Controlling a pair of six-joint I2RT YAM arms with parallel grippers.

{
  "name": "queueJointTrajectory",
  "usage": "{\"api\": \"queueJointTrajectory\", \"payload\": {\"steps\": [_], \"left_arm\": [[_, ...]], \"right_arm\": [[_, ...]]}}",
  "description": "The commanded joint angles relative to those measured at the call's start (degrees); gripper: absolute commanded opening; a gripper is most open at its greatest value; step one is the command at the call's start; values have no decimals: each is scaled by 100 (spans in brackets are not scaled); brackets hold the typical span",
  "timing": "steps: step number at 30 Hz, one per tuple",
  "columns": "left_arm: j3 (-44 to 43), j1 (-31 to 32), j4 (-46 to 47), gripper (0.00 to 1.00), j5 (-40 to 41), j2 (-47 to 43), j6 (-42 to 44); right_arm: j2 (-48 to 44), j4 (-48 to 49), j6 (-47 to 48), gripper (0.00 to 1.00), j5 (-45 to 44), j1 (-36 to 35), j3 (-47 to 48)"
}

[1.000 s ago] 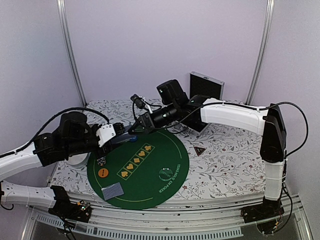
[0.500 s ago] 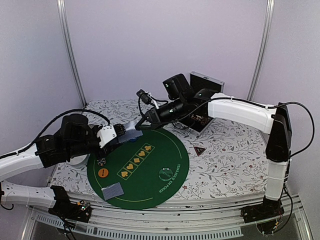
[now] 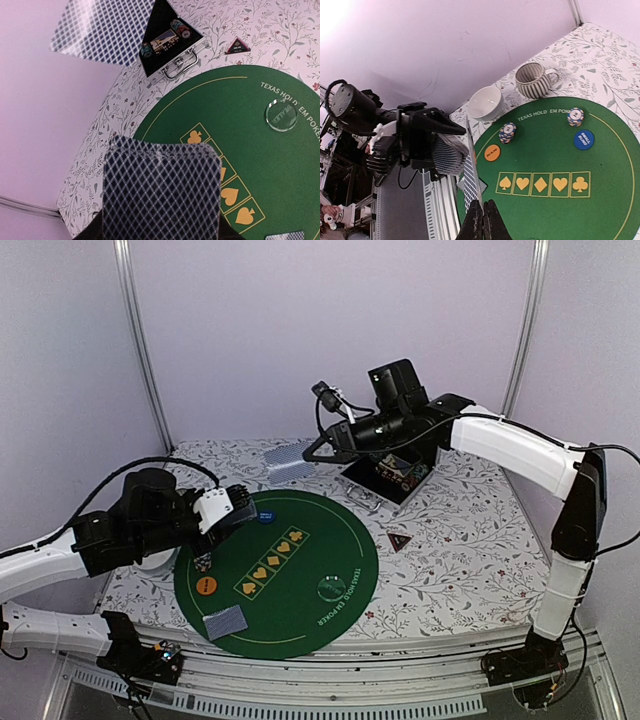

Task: Distribute texas hold em gaming equipment
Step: Pick up the poker card from the face-down deck piles, then distribute the poker card in the small blind area.

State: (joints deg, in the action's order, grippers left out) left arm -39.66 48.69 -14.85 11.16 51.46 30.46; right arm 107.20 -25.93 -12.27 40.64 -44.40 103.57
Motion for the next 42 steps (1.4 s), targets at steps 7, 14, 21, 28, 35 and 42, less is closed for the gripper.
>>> {"api": "queueJointTrajectory", "payload": {"steps": [7, 14, 21, 28, 35, 42], "left_arm": [[86, 53, 298, 46, 128, -20, 53], [116, 46, 351, 46, 128, 52, 57], [90, 47, 383, 45, 82, 105, 48], [79, 47, 385, 45, 73, 104, 39], [68, 45, 381, 45, 44, 106, 40], [38, 47, 358, 45, 36, 126, 39]], "right_arm": [[1407, -563, 871, 2, -524, 760, 581], [3028, -64, 120, 2, -540, 780, 1711], [3836, 1607, -1585, 2, -213, 793, 1640], [4265, 2853, -3000, 2, -377, 785, 1488], [4412, 3149, -3613, 2, -319, 744, 1299], [4002, 3109, -3548, 27, -640, 722, 797]]}}
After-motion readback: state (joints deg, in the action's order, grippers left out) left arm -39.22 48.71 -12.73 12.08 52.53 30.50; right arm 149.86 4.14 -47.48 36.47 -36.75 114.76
